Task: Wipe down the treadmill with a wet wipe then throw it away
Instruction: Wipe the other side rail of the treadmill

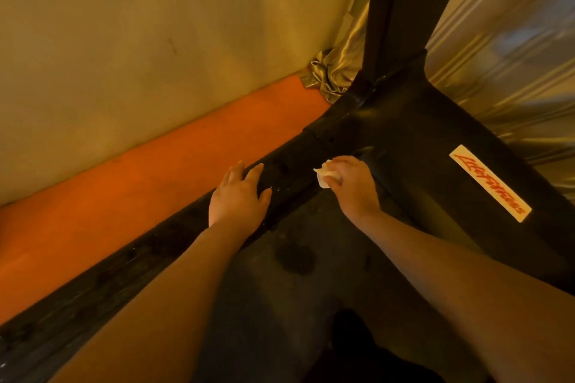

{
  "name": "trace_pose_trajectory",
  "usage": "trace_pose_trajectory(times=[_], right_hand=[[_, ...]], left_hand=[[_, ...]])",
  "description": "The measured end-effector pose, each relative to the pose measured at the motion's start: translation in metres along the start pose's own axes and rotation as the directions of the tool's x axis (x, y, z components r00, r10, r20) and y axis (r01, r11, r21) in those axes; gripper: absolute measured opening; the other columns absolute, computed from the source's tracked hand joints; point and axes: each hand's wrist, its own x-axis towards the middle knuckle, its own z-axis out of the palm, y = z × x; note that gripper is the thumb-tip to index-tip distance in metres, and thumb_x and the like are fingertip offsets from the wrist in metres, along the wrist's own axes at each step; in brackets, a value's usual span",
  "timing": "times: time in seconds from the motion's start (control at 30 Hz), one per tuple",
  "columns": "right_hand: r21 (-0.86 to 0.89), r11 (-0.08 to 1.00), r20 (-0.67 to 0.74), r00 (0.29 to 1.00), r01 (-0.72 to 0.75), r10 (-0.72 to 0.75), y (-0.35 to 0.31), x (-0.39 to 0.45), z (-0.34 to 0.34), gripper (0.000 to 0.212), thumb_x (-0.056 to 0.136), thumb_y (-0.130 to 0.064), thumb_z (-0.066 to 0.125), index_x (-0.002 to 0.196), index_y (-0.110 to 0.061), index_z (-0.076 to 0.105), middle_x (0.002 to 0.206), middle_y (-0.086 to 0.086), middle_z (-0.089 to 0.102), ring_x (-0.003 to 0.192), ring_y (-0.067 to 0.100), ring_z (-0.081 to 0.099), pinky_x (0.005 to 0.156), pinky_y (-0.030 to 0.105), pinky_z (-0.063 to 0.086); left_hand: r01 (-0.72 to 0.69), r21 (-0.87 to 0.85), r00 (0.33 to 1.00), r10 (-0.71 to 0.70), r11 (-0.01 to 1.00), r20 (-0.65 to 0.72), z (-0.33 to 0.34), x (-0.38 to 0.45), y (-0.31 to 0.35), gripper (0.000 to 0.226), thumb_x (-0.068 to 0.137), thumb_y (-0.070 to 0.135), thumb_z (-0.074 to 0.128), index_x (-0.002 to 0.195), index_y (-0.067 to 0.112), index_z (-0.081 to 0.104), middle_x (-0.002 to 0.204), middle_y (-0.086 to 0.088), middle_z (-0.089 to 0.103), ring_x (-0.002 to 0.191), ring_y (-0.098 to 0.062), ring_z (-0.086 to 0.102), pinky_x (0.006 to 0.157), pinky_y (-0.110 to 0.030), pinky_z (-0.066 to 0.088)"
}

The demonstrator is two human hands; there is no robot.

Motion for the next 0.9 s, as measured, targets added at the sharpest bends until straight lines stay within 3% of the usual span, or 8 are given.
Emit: trace_pose_trajectory(times=[0.37, 0.53, 0.9], right_hand=[[0.033, 0.993, -0.064, 0.992, 0.11, -0.108, 0.076, 0.08, 0.083, 0.037, 0.094, -0.016, 0.061, 0.131, -0.009, 0.059, 0.135, 0.005, 0.052, 0.127, 0.021, 0.042, 0.096, 0.018, 0.028], [0.011, 0.983, -0.059, 0.982, 0.182, -0.181, 0.09, 0.114, 0.098, 0.039, 0.093, -0.014, 0.063, 0.132, -0.01, 0.058, 0.136, 0.004, 0.053, 0.127, 0.02, 0.042, 0.096, 0.019, 0.028], [0.03, 0.954, -0.009, 0.954, 0.299, -0.299, 0.117, 0.152, 0.129, 0.038, 0.094, -0.015, 0.062, 0.132, -0.009, 0.059, 0.136, 0.007, 0.053, 0.128, 0.024, 0.043, 0.101, 0.031, 0.039]], left_hand=[[-0.009, 0.002, 0.999, 0.009, 1.0, -0.051, 0.114, 0.105, 0.012, 0.062, 0.101, 0.046, 0.043, 0.155, 0.032, 0.015, 0.164, -0.005, 0.007, 0.15, -0.025, 0.007, 0.117, -0.045, 0.022], [0.013, 0.003, 0.993, -0.013, 1.0, -0.117, 0.136, 0.132, 0.016, 0.062, 0.1, 0.045, 0.044, 0.154, 0.032, 0.017, 0.163, -0.006, 0.01, 0.15, -0.025, 0.009, 0.117, -0.044, 0.024], [0.054, 0.033, 0.991, -0.05, 0.998, -0.122, 0.154, 0.165, 0.016, 0.061, 0.101, 0.045, 0.042, 0.155, 0.032, 0.016, 0.164, -0.005, 0.008, 0.15, -0.024, 0.005, 0.12, -0.043, 0.02]])
